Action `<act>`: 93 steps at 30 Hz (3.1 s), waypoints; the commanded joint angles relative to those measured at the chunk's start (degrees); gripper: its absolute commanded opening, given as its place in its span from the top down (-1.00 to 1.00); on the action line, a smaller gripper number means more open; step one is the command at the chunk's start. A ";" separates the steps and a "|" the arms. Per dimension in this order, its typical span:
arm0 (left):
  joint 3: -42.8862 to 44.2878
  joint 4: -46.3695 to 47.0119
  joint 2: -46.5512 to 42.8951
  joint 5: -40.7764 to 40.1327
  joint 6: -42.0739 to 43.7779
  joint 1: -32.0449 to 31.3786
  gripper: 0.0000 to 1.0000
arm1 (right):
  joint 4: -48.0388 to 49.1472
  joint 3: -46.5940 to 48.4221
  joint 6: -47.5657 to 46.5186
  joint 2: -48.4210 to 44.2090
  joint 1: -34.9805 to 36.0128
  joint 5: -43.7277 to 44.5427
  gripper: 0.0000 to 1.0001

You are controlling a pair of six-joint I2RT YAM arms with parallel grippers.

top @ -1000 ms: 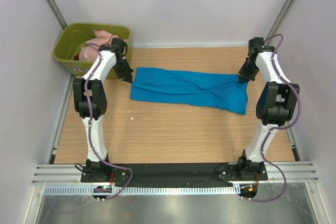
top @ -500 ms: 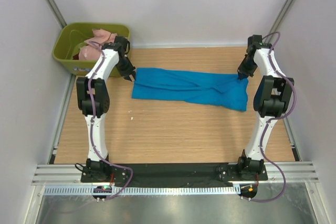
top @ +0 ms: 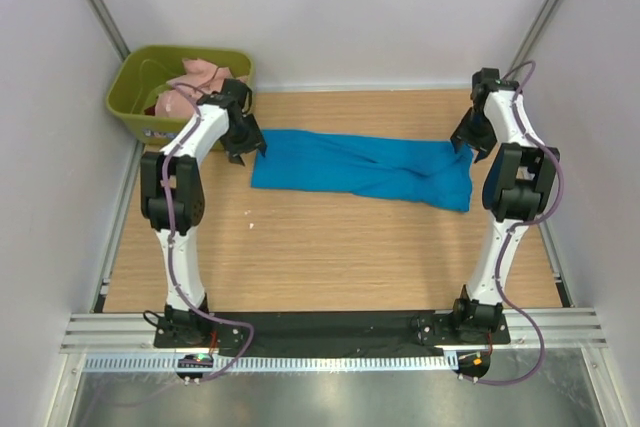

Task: Fold and stack the t-shirts
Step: Fold the tshirt

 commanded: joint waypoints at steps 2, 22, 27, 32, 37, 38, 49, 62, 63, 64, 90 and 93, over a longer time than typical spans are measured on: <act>-10.56 -0.08 -8.32 1.75 7.02 -4.83 -0.21 | -4.01 -4.77 0.84 -12.43 -0.27 4.03 -0.25; -22.89 9.24 -20.80 8.36 11.87 -4.40 -0.18 | 4.34 -32.91 -1.01 -32.05 -0.10 -7.84 -0.36; -23.17 9.87 -24.85 -6.84 10.28 -4.48 -0.24 | 5.13 -32.38 -0.92 -30.64 0.61 -8.89 -0.34; -24.30 9.86 -28.89 -21.53 9.40 -4.66 -0.43 | 5.31 -30.97 -1.27 -29.32 1.75 -8.98 -0.34; -25.62 10.21 -33.37 -17.86 8.52 -4.92 -0.17 | 3.47 -31.06 -0.31 -29.67 2.01 -6.61 -0.33; -26.41 11.08 -34.16 -13.76 8.17 -5.01 0.02 | 3.20 -31.41 -0.22 -30.02 1.93 -6.00 -0.33; -21.44 18.12 -25.75 -4.58 11.24 -17.84 0.85 | 2.59 -36.25 -0.30 -33.45 2.01 -7.93 -0.18; 18.81 4.61 10.80 -10.38 19.15 -10.64 0.99 | 0.04 -37.65 0.13 -38.72 2.36 -7.84 -0.18; 21.20 3.20 12.31 -10.81 19.41 -9.76 0.99 | -0.05 -37.91 0.05 -38.99 2.37 -7.67 -0.18; 23.22 1.01 13.28 -11.43 19.50 -7.93 0.99 | -0.31 -38.09 0.13 -39.16 2.37 -7.58 -0.18; 1.55 5.64 -4.03 2.09 13.53 -15.64 0.21 | 8.63 -45.47 3.73 -32.23 -2.64 -8.98 -0.41; -2.77 7.05 -3.32 1.05 14.05 -15.64 0.22 | 11.62 -46.00 5.23 -30.73 -4.22 -10.48 -0.42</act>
